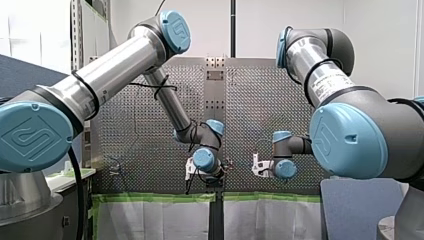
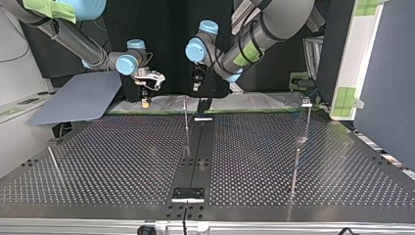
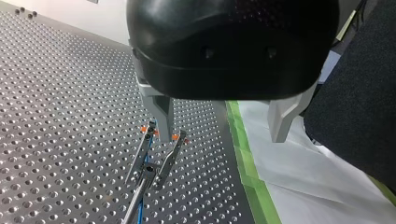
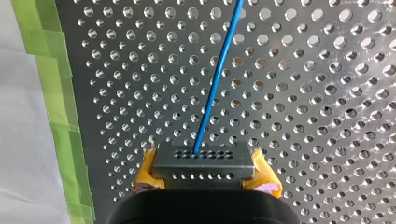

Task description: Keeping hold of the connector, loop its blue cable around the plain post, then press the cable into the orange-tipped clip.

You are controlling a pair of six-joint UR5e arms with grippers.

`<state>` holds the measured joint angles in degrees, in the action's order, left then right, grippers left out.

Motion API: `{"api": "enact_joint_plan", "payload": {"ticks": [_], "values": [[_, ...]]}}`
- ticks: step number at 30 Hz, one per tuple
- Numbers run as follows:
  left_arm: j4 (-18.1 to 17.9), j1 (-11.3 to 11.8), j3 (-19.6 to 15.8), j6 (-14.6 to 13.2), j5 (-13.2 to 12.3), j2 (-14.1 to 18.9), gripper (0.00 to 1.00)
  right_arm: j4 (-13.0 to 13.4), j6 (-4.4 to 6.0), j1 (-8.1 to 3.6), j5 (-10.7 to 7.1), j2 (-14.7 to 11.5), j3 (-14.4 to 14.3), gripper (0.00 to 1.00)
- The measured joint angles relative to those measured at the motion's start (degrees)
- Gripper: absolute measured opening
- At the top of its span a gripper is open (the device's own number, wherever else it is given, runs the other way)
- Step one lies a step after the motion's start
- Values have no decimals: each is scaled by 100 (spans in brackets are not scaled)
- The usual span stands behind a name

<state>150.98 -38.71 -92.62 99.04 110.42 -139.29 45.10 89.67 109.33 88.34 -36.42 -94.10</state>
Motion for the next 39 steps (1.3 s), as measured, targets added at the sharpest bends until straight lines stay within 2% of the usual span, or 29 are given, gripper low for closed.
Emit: {"api": "enact_joint_plan", "payload": {"ticks": [4,7,11,14,19,23,26,30,33,37,39], "values": [[49,-6,0,-14,1,3,100,-41,-12,5,-2,4,-2,0],[174,-23,0,-47,24,4,100,-159,-89,32,10,5,-11,0],[373,-98,-4,-150,127,10,100,-341,-272,70,90,6,-102,0],[409,-179,-48,-189,195,39,100,-371,-407,86,143,6,-250,0],[311,-285,-227,-198,250,195,100,-388,-583,119,189,4,-454,0],[236,-341,-443,-192,339,407,100,-546,-818,189,199,-1,-514,0],[229,-357,-567,-190,393,559,100,-598,-942,237,181,-28,-584,0],[290,-367,-632,-190,503,647,100,-521,-989,283,122,-133,-765,0],[358,-383,-646,-185,552,660,100,-427,-969,303,96,-258,-914,0],[525,-392,-649,-178,573,669,100,-275,-841,312,88,-455,-1119,0],[605,-396,-651,-181,580,670,100,-194,-739,312,89,-571,-1235,0]]}}
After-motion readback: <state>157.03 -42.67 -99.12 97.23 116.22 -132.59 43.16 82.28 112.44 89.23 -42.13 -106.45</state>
